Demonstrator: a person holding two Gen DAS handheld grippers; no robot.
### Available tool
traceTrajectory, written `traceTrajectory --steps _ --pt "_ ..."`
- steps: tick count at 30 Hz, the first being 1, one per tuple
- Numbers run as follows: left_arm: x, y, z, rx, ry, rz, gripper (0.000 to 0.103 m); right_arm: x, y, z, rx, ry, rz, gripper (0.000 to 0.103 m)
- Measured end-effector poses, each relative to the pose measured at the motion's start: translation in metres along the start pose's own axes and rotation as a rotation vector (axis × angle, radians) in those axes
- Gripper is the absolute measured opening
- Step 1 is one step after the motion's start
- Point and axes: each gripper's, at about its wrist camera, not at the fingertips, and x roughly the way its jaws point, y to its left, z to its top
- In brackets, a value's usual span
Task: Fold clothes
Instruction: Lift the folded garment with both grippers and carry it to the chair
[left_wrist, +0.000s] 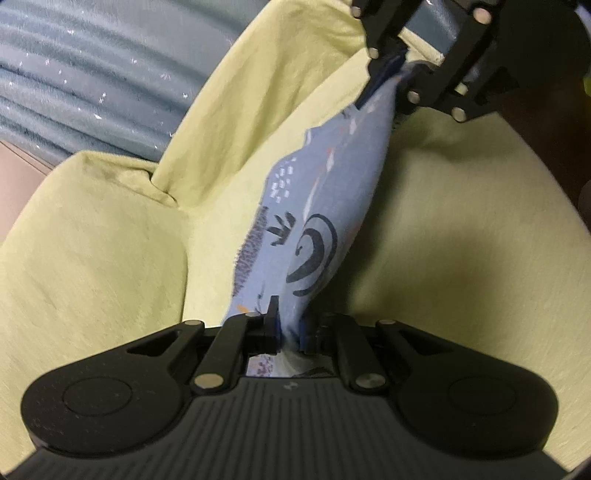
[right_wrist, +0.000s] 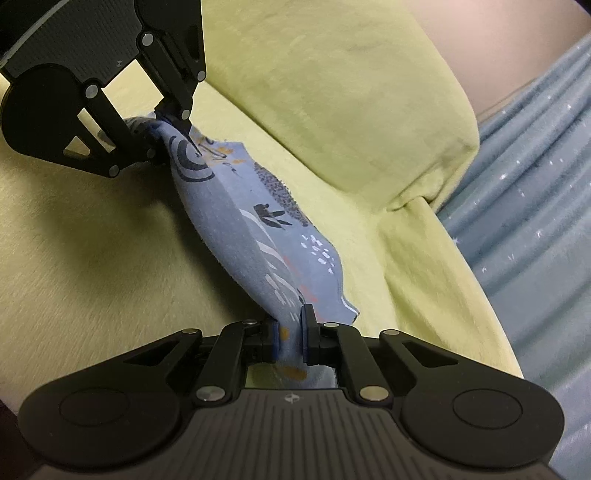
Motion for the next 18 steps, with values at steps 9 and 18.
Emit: traceTrajectory --steps 9,18 --pt "-0.033 -0.018 0.032 0.042 -0.071 0.003 0.007 -0.050 -0.007 -0.019 0.114 0.008 -0.051 0.007" --pt "-0.102 -0.041 0.095 0.090 -0.263 0.029 0.006 -0.135 -0.024 -0.048 0.198 0.051 -0.152 0.007"
